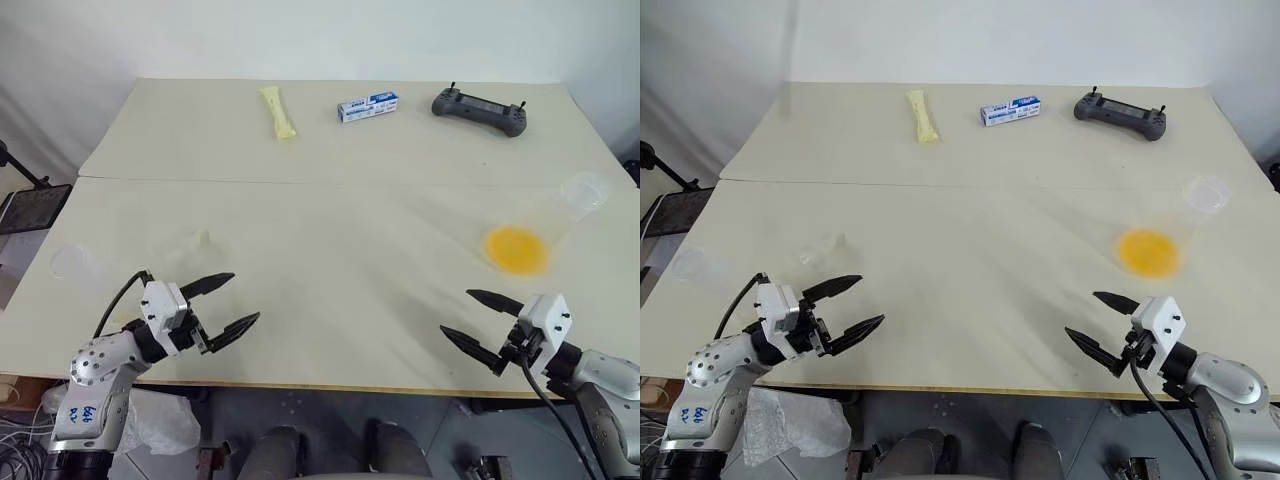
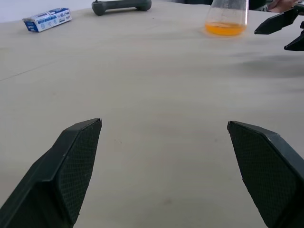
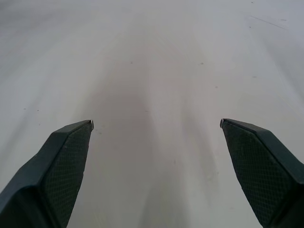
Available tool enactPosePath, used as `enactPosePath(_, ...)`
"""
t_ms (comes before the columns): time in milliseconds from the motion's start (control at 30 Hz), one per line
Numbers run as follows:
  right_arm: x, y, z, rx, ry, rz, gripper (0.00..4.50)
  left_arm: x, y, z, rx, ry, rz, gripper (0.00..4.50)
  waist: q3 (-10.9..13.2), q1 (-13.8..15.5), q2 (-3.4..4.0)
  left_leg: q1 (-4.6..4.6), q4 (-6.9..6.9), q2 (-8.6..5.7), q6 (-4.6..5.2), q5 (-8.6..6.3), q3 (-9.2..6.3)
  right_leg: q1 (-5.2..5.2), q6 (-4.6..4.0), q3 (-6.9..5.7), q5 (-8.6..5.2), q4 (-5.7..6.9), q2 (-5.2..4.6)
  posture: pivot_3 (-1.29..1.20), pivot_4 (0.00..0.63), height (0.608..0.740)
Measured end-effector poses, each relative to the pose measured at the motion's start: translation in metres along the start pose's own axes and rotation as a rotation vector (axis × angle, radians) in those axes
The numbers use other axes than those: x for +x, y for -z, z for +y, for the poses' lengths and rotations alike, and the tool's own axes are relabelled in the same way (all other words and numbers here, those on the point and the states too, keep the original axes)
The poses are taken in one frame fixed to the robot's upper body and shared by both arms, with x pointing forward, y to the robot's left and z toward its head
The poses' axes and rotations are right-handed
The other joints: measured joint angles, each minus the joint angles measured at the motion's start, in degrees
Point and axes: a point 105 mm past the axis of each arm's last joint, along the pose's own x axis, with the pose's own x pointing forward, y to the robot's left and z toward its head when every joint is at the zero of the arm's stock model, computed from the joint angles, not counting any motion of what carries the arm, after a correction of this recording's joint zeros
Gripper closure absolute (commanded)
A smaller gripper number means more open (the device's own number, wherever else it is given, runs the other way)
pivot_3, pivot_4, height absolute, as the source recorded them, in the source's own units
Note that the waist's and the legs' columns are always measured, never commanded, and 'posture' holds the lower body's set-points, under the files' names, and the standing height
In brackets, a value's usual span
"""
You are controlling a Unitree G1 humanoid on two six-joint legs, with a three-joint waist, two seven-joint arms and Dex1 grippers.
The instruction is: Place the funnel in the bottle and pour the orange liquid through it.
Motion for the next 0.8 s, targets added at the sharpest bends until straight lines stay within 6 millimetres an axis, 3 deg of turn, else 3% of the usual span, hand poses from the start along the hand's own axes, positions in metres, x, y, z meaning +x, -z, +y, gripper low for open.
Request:
enactPosePath(367,0.013,-0.006,0.003,-0.005,-0.029,-0.037,0.01,0.005,-0.001,0.0,-0.057,-0.04,-0.003,0.0,0.0,-0.03,0.0,0.02,0.02,0.0,0.0,0.01,0.0,0.0,0.0,0.01,0.0,0.05,0.02,0.0,0.15,0.74)
enactPosePath(533,0.028,-0.016,0.003,-0.026,-0.085,-0.072,0.01,0.002,0.0,0.008,-0.066,-0.163,0.027,0.0,0.03,-0.07,-0.05,0.02,0.03,0.01,-0.01,0.01,-0.02,0.0,0.0,0.05,0.0,0.07,0.06,0.0,0.15,0.74)
enactPosePath(667,0.044,-0.017,0.0,-0.01,-0.143,-0.081,0.01,-0.017,-0.02,0.004,-0.028,-0.275,-0.044,0.0,0.13,-0.51,-0.21,0.01,0.03,0.03,-0.02,0.01,-0.01,-0.01,0.0,0.09,0.0,0.02,-0.11,0.0,0.15,0.74)
enactPosePath(800,0.07,-0.029,-0.001,-0.007,-0.206,-0.136,0.01,-0.054,-0.032,-0.005,-0.05,-0.394,-0.066,0.0,0.17,-1.31,-0.26,0.01,0.03,0.15,-0.08,-0.02,-0.01,0.01,-0.01,0.08,-0.01,-0.06,-0.12,0.0,0.15,0.74)
